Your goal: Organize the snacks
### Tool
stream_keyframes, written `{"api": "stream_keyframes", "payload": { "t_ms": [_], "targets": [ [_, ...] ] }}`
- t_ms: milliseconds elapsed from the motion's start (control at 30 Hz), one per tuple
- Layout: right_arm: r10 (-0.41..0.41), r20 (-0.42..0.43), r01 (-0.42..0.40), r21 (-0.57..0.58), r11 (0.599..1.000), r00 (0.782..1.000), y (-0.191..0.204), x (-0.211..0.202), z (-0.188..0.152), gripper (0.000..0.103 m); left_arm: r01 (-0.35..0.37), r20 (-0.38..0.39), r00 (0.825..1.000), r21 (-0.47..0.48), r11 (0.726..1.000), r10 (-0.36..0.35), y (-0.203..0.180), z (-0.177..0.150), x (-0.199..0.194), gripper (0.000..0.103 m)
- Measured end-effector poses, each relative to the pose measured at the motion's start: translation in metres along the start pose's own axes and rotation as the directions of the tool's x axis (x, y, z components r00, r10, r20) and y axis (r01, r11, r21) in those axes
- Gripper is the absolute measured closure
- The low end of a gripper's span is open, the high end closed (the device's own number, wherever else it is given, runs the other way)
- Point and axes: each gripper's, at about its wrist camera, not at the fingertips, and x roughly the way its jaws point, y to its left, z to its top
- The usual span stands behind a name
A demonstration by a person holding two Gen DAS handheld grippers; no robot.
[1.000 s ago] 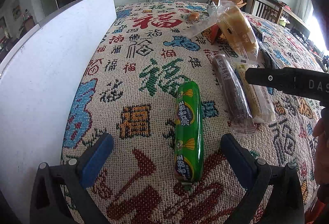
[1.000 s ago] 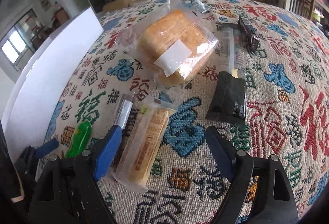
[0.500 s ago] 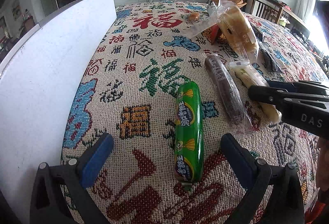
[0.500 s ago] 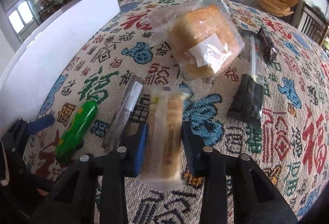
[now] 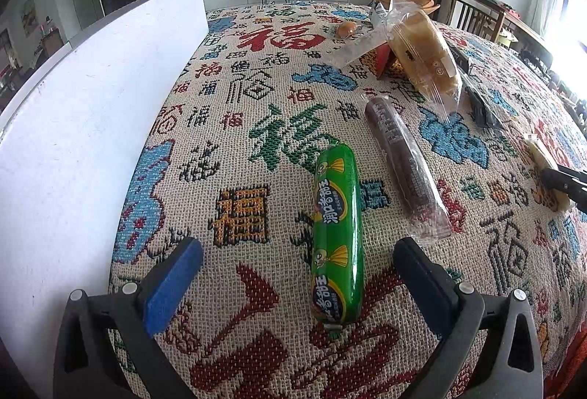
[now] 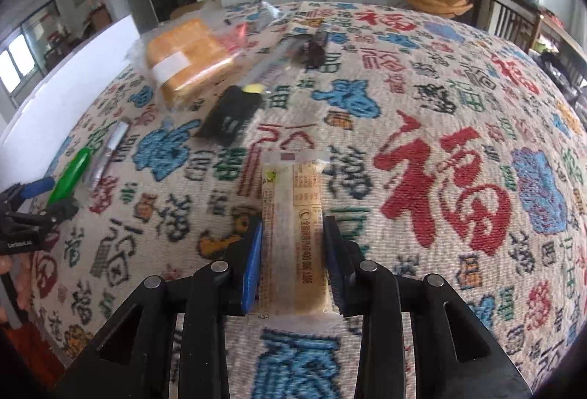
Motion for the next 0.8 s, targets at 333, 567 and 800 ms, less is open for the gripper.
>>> {"api": "stream_keyframes", "payload": {
  "t_ms": [333, 567, 800],
  "targets": [
    [-0.027, 0.007, 0.028, -0.094, 0.995, 1.0, 0.01, 0.016, 0.006, 0.022, 0.0, 0.0, 1.0, 0.0, 1.0, 0.0, 0.0, 0.0, 0.0, 0.0],
    [-0.038, 0.013, 0.039, -0.099, 0.994, 0.999, 0.012, 0.015, 0.004, 0.02, 0.0, 0.0, 1.0, 0.0, 1.0, 0.0, 0.0, 0.0, 0.0, 0.0],
    [-0.044, 0.011, 0.045, -0.092, 0.995, 0.999, 0.011, 0.016, 0.006, 0.019, 0.0, 0.0, 1.0, -0.001, 1.0, 0.0, 0.0, 0.0, 0.0, 0.0]
  ]
}}
